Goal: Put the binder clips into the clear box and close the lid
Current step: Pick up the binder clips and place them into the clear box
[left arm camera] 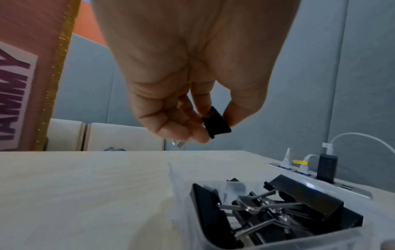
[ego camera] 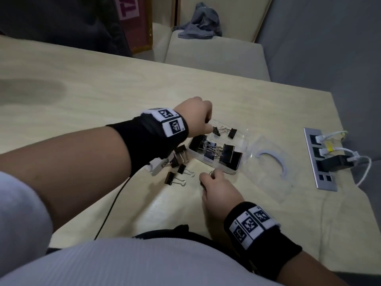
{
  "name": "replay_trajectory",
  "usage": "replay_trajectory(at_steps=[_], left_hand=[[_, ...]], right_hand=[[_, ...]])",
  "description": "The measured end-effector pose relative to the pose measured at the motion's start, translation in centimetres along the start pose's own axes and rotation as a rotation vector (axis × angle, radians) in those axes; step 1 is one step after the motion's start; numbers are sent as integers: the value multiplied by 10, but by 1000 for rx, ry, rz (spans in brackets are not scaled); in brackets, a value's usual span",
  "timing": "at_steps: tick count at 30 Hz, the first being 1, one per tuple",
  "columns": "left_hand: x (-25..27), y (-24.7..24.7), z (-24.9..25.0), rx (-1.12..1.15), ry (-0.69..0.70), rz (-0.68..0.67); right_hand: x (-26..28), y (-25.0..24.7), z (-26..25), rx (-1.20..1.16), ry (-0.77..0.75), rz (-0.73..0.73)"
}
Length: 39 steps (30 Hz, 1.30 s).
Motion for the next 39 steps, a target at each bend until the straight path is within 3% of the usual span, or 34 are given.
replay_trajectory(at_steps=[7, 10, 13, 17, 24, 28, 31, 35, 37, 39], left_hand=[[-14, 7, 4, 15, 18, 42], [-15, 7, 0, 2, 20, 45], [-16, 6, -2, 2, 9, 40], [-17, 4, 1, 16, 11, 44], [-16, 15, -10, 68, -30, -23], [-3, 12, -36, 35, -86, -14], [13, 32, -65, -59, -206, -158], [37, 68, -90, -200, -274, -397], [43, 74, -93, -260, -247, -400], [48, 79, -94, -267, -221, -383]], right_hand=[[-1, -18, -5, -85, -88, 53], [8, -63, -3, -256, -123, 256], [7, -117, 23, -435, -56, 498], [-10, -153, 67, -520, 114, 610], [-30, -154, 91, -555, 196, 542], [-28, -153, 88, -436, 201, 490], [-28, -151, 77, -375, 177, 415], [-14, -147, 29, -319, -32, 475], [-5, -130, -9, -255, -195, 435], [-2, -97, -45, -133, -323, 295]])
Point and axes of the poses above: each hand's wrist, its own x-axis away from the middle knuckle, its own y-axis out of the palm, z = x × y, the point moved 10 cm from there along -x, towards the middle knuckle, and after that the axes turned 7 degrees about -z, right-handed, at the moved point
